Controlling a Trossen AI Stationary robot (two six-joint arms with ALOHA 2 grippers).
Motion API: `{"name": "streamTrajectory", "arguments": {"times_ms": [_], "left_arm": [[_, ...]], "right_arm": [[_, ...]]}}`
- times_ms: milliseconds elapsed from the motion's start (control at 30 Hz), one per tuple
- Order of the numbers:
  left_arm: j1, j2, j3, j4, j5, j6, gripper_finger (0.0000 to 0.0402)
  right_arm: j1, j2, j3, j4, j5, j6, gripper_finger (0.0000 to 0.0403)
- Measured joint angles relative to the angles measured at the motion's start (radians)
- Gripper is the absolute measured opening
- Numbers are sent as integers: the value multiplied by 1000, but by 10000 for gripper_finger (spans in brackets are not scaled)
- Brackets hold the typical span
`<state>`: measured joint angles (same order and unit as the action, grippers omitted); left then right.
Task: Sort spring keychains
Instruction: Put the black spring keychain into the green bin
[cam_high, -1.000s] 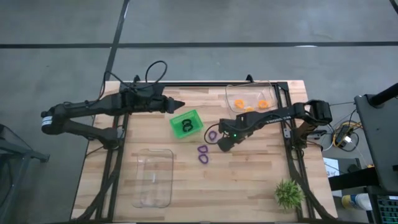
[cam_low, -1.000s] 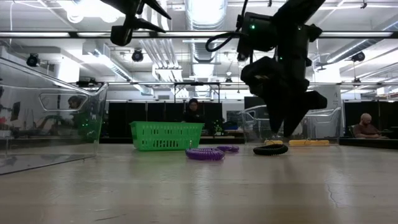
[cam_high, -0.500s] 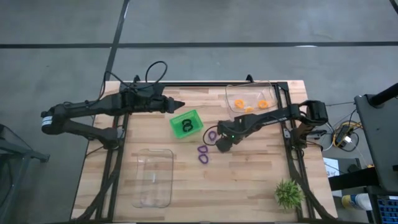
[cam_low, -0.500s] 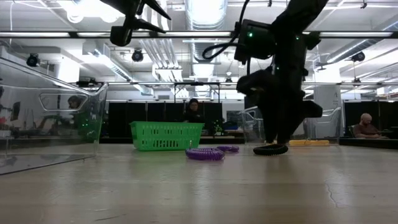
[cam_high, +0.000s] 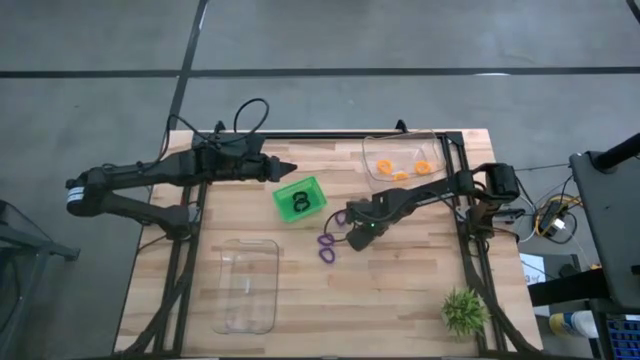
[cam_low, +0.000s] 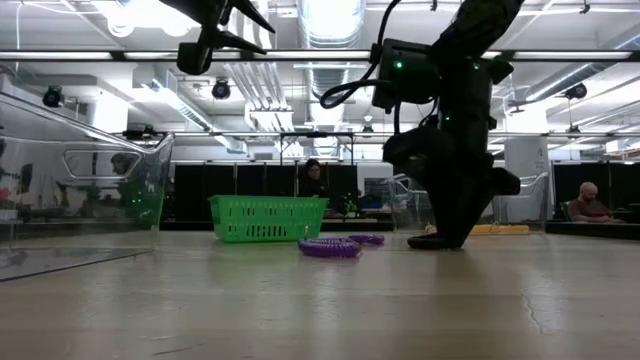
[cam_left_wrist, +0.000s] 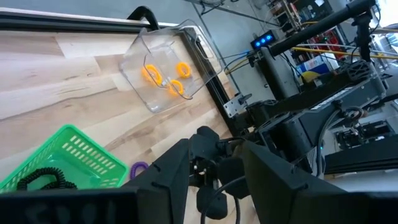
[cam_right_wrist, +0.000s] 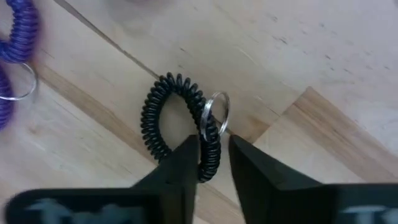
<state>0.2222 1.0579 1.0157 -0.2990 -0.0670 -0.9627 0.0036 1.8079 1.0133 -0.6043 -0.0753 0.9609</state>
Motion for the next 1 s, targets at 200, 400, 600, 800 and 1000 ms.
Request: {"name": "streamTrajectory", "arguments": {"times_ms": [200, 400, 600, 800, 1000], "left_arm": [[0, 0, 0, 0, 0, 0, 142], [0, 0, -2, 0, 0, 0, 142], [0, 0, -2, 2, 8, -32, 142], [-2, 31, -5, 96, 84, -97, 142], [-26, 115, -5, 225, 112, -124, 142]], "right_arm": [[-1, -43, -5, 5, -22, -17, 19], [1, -156, -4, -10, -36, 10, 14], [1, -295, -4, 3, 15, 68, 13], [-1, -412, -3, 104, 94, 118, 13], [-5, -468, -3, 189, 138, 135, 13]]}}
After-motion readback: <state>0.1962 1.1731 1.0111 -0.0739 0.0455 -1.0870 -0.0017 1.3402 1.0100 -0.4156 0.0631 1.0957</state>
